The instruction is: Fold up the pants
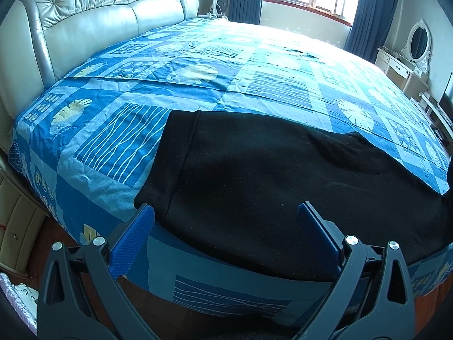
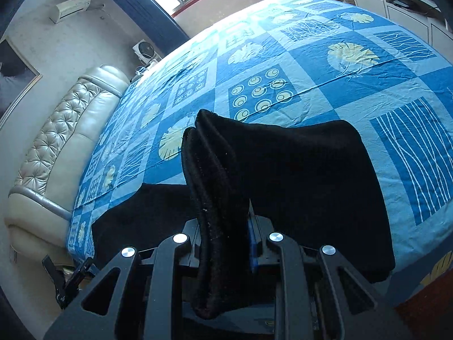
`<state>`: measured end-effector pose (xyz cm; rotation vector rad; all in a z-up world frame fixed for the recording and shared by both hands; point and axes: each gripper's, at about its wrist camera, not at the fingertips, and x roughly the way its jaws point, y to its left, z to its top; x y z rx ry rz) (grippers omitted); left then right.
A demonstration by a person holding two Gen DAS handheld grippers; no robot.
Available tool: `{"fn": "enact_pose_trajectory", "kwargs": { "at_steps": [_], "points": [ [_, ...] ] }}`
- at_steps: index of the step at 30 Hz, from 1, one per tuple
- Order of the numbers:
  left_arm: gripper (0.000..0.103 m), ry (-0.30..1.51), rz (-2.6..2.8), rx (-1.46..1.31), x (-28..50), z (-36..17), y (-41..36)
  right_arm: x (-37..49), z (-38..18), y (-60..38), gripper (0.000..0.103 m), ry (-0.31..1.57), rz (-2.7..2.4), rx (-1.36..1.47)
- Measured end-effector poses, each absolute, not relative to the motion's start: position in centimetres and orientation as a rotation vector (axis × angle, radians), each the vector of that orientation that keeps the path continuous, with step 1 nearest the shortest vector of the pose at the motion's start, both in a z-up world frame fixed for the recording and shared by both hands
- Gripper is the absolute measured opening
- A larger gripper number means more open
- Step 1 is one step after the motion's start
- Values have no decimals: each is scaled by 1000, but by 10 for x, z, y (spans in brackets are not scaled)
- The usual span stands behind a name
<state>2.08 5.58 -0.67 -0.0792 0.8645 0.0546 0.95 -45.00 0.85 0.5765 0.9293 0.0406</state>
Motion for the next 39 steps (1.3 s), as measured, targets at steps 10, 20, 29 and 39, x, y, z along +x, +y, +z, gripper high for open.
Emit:
{"fn": "enact_pose_trajectory", "kwargs": {
  "at_steps": [10, 20, 29, 39],
  "points": [
    [101, 872, 44, -83, 20, -9, 52, 28, -25, -377, 22, 1032, 15, 418],
    [101, 875, 44, -95, 22, -9, 53, 30, -42, -344, 22, 1068, -13, 305],
    [101, 878, 37, -94, 22, -10, 51, 27, -42, -330, 28, 1068, -16, 288],
    [101, 878, 32, -93, 21, -10, 49, 23, -42, -314, 37, 1067, 37, 332]
  ]
}}
